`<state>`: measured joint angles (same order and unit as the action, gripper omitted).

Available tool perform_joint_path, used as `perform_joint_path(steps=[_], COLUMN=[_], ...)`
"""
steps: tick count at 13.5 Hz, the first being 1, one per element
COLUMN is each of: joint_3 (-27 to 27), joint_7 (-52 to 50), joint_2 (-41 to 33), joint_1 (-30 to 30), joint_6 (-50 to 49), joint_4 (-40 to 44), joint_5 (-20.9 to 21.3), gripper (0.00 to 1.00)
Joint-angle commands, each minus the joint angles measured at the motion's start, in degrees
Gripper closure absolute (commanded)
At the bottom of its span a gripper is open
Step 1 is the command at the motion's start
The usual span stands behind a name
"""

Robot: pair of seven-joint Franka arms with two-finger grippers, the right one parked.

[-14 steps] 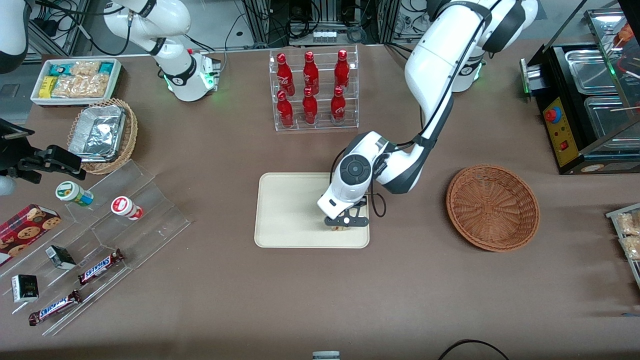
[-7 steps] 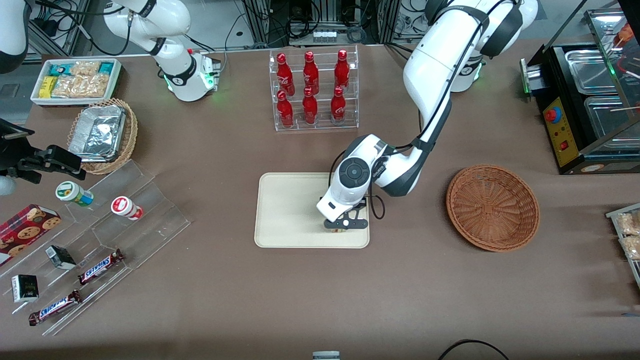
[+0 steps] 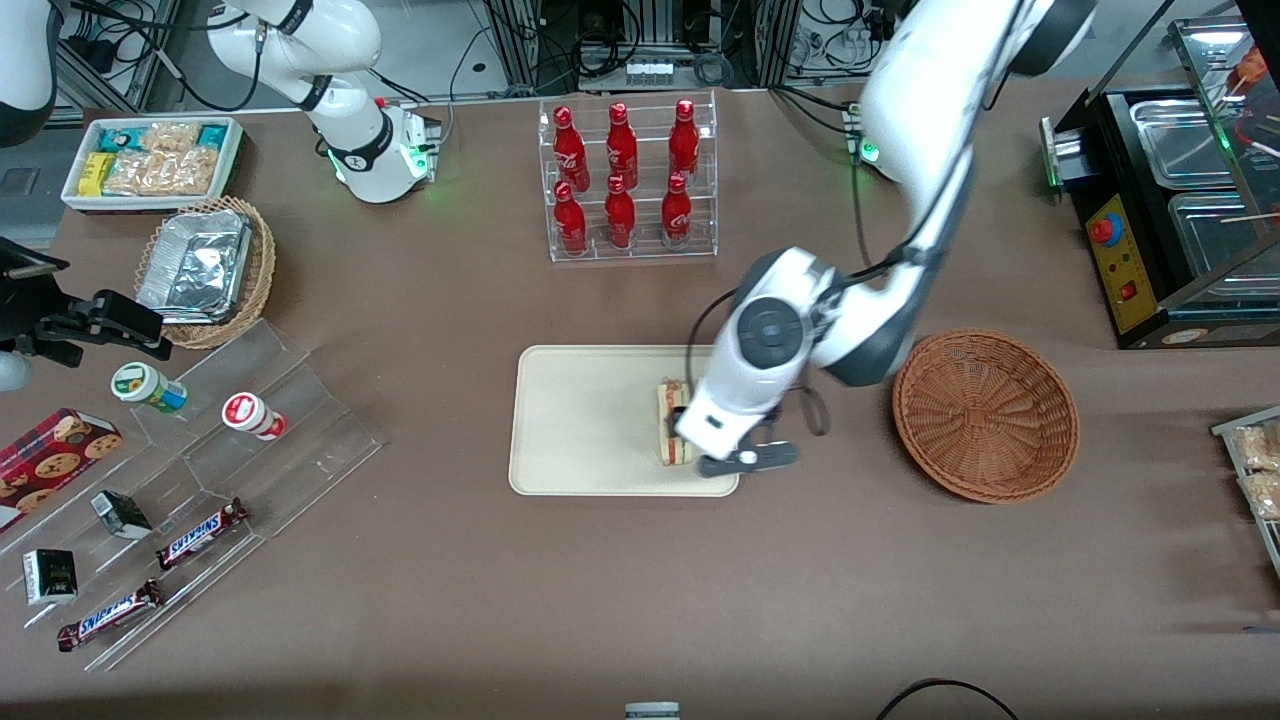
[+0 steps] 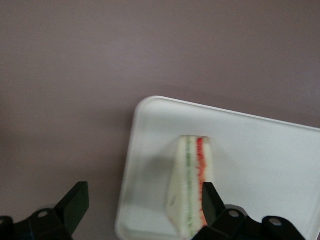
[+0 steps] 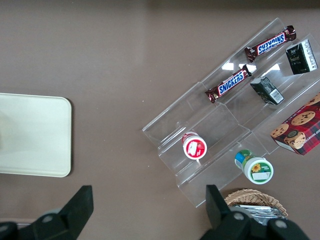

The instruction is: Place sandwich from basket to tray

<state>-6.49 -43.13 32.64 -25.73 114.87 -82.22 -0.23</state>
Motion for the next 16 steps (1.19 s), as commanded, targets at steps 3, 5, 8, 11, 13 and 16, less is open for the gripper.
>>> perform_joint_path(steps=[3,5,8,11,13,16], joint_3=[-0.36,-0.36,-0.36,0.68,1.74,1.92], joint_7=[4.0,10.15,16.57,21.67,23.35,29.13], joint_2=[-11.97,-15.83,-22.68,-32.51,-37.54,-39.58], joint_1=[11.65,15.78,20.97,22.22,22.04,22.13], joint_6=[-12.28,-14.67,-15.81,-16.34,-18.0,-22.48], joint_4=[-3.12,-5.74,-10.58,-19.79,-22.89,-20.45], joint_5=[-0.82,-0.82,-0.3,0.32,1.45,2.78], gripper=[0.0,0.0,0.0,0.0,0.0,0.0])
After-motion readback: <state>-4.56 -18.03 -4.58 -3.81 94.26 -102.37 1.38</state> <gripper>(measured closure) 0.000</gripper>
